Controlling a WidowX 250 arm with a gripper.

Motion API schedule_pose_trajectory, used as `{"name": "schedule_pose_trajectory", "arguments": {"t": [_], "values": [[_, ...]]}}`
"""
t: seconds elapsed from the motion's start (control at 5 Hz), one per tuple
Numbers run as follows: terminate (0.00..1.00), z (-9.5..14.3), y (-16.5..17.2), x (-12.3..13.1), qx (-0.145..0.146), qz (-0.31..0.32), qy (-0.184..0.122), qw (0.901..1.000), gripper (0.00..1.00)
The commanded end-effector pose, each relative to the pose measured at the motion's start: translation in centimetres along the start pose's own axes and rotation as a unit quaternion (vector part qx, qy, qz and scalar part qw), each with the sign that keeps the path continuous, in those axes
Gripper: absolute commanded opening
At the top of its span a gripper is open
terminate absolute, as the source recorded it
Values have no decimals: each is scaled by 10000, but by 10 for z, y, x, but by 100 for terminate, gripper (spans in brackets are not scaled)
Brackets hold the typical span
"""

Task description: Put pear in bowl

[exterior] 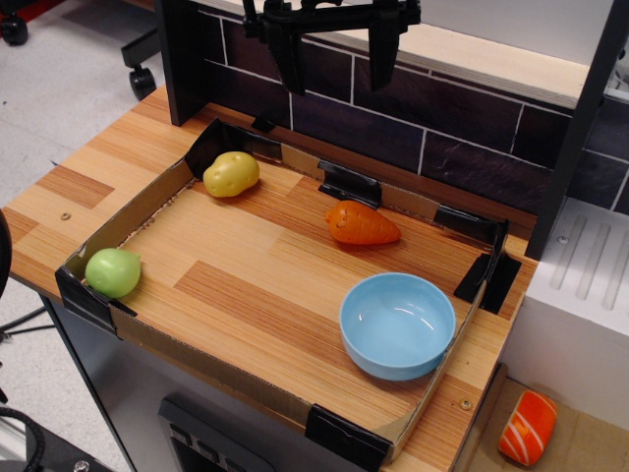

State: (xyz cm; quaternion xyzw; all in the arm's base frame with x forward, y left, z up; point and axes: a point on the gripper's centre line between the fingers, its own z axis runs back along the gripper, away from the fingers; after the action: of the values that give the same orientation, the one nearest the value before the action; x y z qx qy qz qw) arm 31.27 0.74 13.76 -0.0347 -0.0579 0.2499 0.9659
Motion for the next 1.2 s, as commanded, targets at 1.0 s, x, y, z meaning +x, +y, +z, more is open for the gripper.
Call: {"name": "schedule_pose_trajectory", "arguments": {"t": [1.0], "values": [[0, -45, 106, -39, 792, -2449, 239, 9660, 100]]}}
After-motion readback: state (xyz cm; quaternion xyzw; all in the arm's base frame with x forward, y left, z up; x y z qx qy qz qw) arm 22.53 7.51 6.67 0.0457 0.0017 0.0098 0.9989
